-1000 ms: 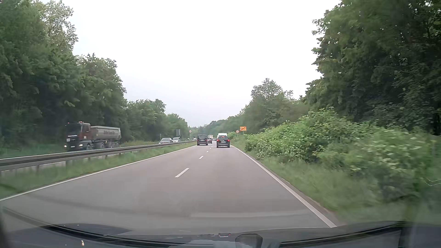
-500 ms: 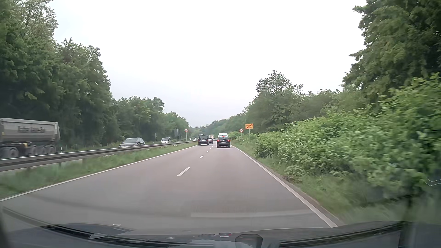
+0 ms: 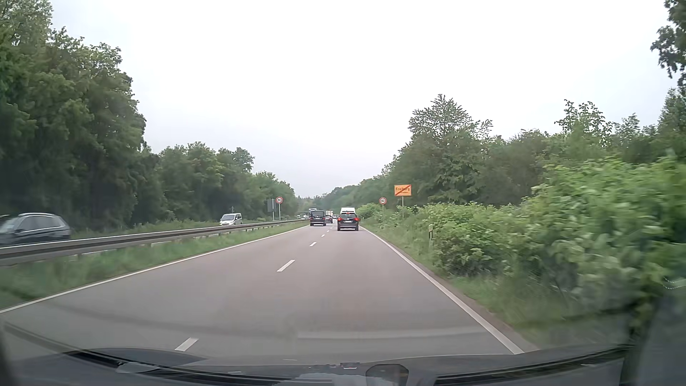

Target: Follow the waypoints while adhering to traffic rules and regulations

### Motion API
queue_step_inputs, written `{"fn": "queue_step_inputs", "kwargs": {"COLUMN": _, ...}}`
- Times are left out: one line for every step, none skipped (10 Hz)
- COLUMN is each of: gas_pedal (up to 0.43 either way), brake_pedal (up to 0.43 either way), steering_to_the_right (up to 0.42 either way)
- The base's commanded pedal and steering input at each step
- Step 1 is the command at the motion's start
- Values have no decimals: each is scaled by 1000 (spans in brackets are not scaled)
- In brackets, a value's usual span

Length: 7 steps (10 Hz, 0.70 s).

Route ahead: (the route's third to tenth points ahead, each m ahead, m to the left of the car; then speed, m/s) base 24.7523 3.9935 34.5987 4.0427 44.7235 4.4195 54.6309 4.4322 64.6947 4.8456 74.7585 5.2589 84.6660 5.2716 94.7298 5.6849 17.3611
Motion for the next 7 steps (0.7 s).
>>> {"fn": "queue_step_inputs", "kwargs": {"gas_pedal": 150, "brake_pedal": 0, "steering_to_the_right": -6}}
{"fn": "queue_step_inputs", "kwargs": {"gas_pedal": 98, "brake_pedal": 0, "steering_to_the_right": -6}}
{"fn": "queue_step_inputs", "kwargs": {"gas_pedal": 79, "brake_pedal": 0, "steering_to_the_right": -6}}
{"fn": "queue_step_inputs", "kwargs": {"gas_pedal": 79, "brake_pedal": 0, "steering_to_the_right": -6}}
{"fn": "queue_step_inputs", "kwargs": {"gas_pedal": 79, "brake_pedal": 0, "steering_to_the_right": -6}}
{"fn": "queue_step_inputs", "kwargs": {"gas_pedal": 79, "brake_pedal": 0, "steering_to_the_right": -6}}
{"fn": "queue_step_inputs", "kwargs": {"gas_pedal": 79, "brake_pedal": 0, "steering_to_the_right": -5}}
